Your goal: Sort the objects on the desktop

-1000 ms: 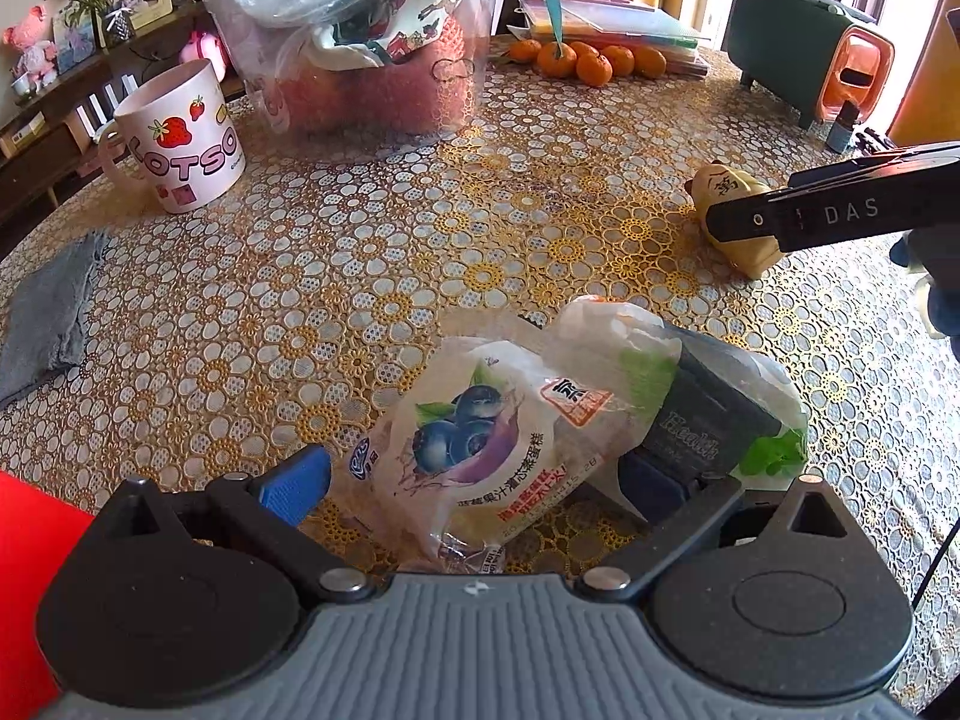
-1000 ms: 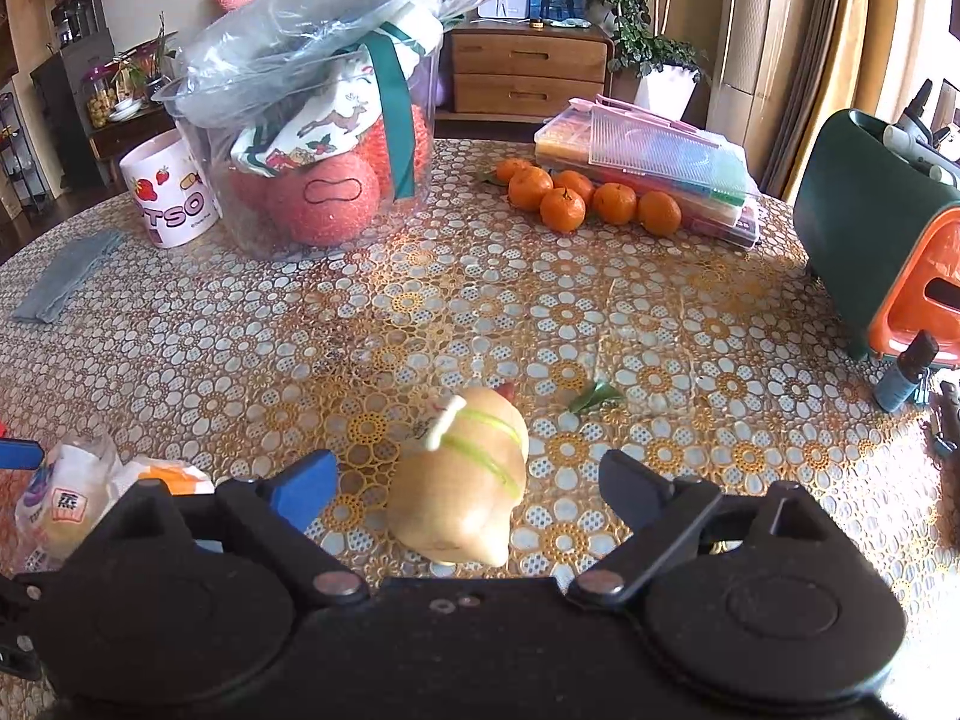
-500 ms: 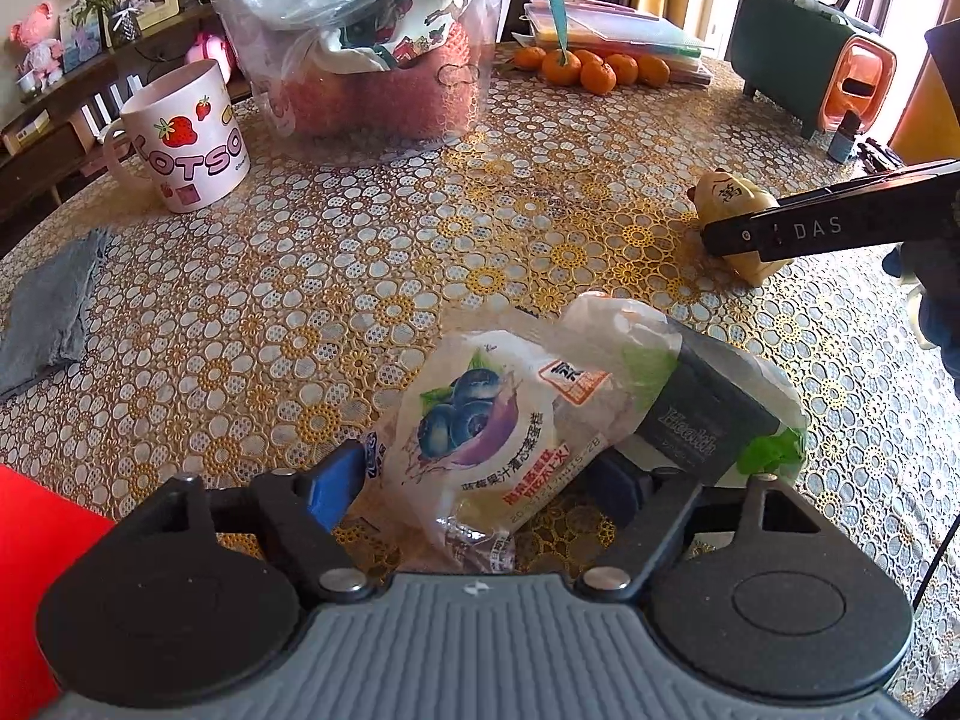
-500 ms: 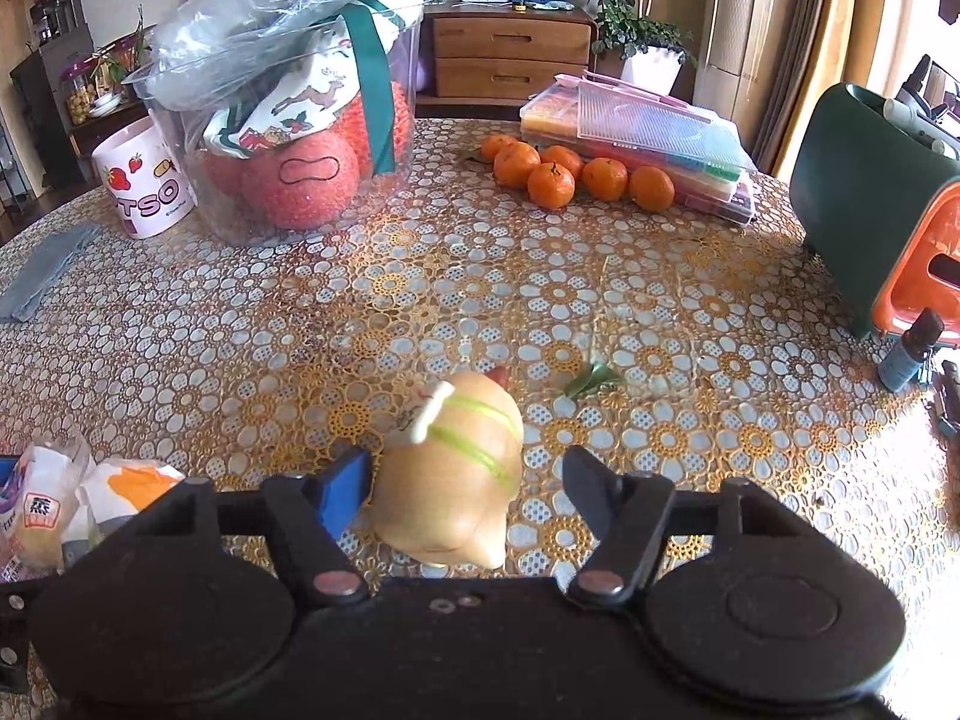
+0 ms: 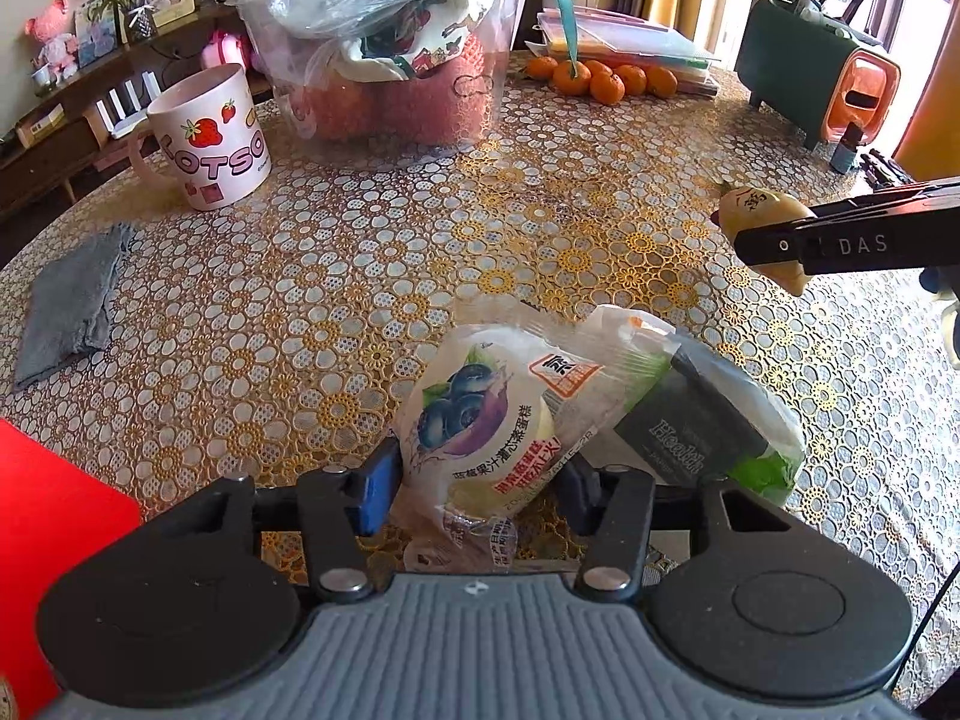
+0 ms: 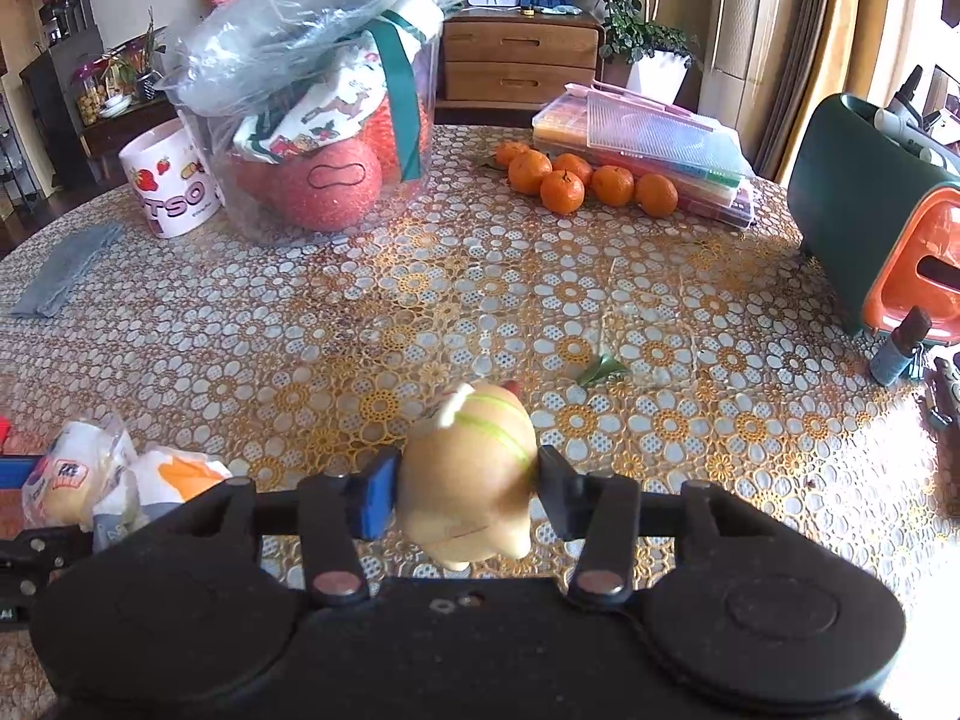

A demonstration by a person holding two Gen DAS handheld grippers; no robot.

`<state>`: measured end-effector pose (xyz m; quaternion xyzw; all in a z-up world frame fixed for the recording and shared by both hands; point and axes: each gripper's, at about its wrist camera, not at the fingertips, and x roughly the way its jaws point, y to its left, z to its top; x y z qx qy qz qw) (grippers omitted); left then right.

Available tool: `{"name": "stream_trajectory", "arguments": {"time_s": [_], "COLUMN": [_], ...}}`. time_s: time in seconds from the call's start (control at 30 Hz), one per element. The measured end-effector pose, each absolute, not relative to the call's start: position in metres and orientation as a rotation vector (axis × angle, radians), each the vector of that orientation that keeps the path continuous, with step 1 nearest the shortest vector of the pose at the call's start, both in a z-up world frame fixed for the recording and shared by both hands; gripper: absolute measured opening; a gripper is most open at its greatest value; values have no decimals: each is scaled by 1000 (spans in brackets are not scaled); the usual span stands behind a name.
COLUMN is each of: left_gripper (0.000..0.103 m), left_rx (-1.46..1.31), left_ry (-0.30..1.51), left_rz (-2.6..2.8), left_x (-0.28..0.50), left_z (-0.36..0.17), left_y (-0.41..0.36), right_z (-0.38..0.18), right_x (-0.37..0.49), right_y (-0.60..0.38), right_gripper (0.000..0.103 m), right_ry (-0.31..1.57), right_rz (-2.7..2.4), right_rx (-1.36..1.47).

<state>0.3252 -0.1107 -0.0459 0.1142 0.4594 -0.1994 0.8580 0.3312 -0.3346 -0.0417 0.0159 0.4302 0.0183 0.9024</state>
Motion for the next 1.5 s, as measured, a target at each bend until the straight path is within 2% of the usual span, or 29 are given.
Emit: {"name": "stream_trajectory", "arguments": {"time_s": [0.33, 1.33, 1.5], "left_gripper": [52, 54, 60], "left_rx": [233, 236, 223], "left_ry": [945, 979, 991], "left_rz": [-420, -371, -392], "left_x": [307, 269, 261], "left_z": [-31, -32, -34], "left_y": [-107, -109, -105], "right_z": [-20, 7, 0], "right_x": [296, 214, 207], "right_y": [-321, -280, -261], "right_gripper": [48, 48, 48], "right_ry": [872, 853, 869], "right_rz": [99, 309, 339], "right_rx": [14, 8, -41]}}
